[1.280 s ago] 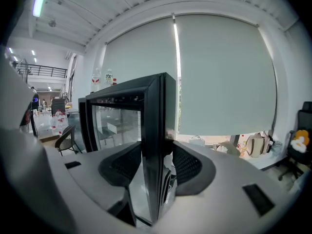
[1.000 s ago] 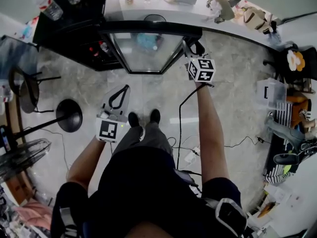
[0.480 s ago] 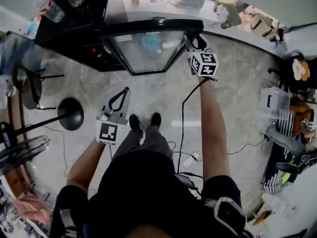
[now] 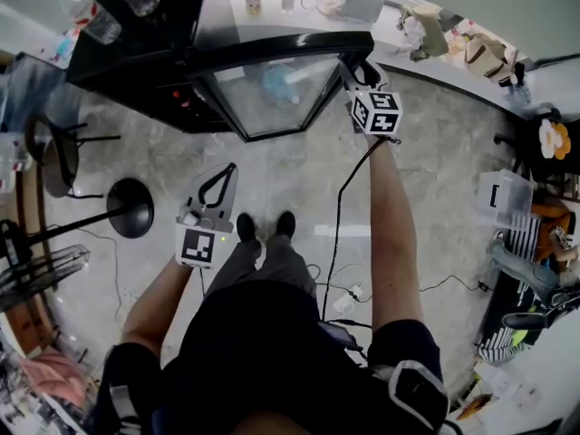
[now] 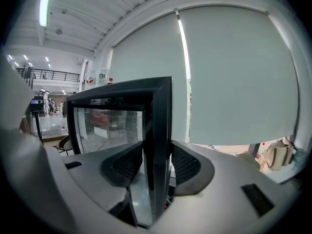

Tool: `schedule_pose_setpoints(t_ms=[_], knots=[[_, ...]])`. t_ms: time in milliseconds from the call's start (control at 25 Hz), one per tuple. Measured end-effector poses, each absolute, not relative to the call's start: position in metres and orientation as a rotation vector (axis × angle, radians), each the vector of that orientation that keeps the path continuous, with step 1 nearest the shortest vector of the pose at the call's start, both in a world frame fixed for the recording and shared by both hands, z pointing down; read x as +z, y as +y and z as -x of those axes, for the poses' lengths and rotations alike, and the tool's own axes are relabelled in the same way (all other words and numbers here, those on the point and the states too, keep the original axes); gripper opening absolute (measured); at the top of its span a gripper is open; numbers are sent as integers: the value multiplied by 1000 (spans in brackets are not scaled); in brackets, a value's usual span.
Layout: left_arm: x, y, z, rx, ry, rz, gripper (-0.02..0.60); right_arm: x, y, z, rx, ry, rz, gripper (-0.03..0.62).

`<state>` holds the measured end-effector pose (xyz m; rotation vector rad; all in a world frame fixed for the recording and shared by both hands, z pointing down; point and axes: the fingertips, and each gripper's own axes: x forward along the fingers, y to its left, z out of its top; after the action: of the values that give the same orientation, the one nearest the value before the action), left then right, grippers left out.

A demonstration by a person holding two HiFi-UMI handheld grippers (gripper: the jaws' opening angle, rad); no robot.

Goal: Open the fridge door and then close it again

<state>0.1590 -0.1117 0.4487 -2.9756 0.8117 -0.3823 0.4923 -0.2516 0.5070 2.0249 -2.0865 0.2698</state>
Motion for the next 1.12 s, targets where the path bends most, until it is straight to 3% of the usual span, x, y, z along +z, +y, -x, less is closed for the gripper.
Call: schedule_pose_setpoints(t_ms=[400,760,1120], knots=[[449,-117,-158,-389,830,2964,23,507,-248,-491,213,-2059,-1994,200],[447,-120,-159,-380,836,2960,23,503,-216,-490,212,-2013,-2039,159],[441,-125,-163,-354,872,2970,23,463,-170,-443,142,-2087,-2052,89]])
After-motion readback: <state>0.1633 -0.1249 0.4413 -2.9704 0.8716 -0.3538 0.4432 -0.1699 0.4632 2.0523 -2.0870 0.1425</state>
